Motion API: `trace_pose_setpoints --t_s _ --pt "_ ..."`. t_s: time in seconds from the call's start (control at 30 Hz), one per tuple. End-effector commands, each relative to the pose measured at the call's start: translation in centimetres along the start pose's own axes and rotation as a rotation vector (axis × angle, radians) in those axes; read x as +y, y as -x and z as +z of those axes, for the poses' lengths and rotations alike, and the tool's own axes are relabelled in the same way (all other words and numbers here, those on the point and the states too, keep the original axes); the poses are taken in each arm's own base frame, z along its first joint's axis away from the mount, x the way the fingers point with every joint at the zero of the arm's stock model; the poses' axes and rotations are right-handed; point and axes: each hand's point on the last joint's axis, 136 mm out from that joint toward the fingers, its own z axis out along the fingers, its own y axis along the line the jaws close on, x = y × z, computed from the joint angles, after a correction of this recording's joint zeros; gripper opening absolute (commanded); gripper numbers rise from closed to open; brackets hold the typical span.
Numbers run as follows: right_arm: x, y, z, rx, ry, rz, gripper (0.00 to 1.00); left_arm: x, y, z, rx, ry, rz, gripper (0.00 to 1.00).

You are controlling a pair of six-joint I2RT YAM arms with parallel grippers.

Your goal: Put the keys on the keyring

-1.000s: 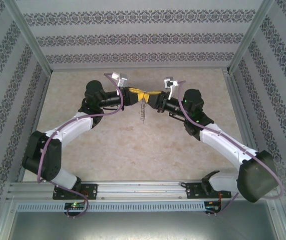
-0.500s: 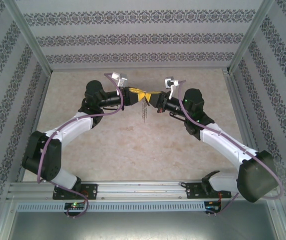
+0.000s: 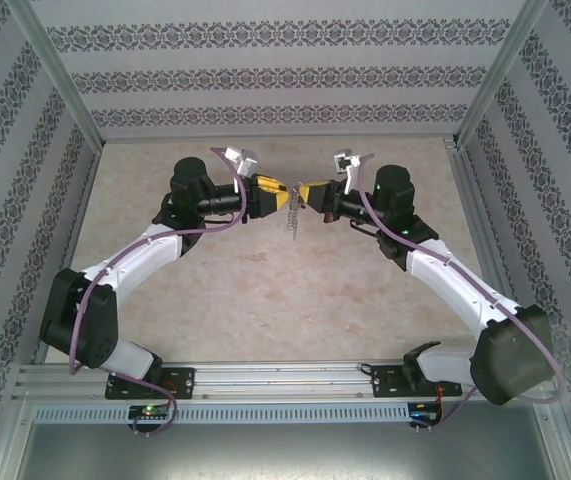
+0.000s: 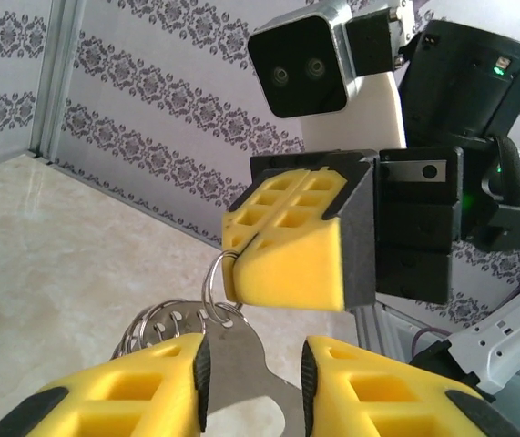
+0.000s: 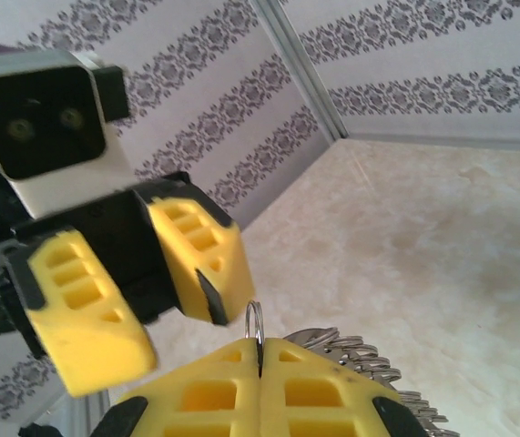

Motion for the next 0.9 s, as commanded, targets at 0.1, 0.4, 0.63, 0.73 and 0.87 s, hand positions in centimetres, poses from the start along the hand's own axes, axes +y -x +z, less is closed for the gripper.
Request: trace_pose_setpoints --t_s 0.1,0.4,0.63,0.73,0.87 --pt "0.8 -0.7 -0.9 0.137 0.035 -0.135 0.0 -0.1 1.1 -0.7 0.038 0.033 0.067 0.41" --pt "1.2 -1.6 -0.4 0.242 0.099 -0.15 0.0 0.4 0.3 0.0 0.096 -0.018 0.007 0.44" --pt "1.0 -1.5 0.2 0.242 0.106 -0.142 0.0 0.6 -0.4 0.3 0.11 -0.045 -0.032 0.44" --pt "0.9 -1.6 0.4 0.242 0.104 -0.143 0.0 0.9 -0.8 0.4 0.114 -0.05 -0.049 0.44" --pt "1.1 -1.5 0.5 0.238 0.108 -0.143 0.0 0.9 -1.3 0.6 0.117 -0.069 -0.069 0.44"
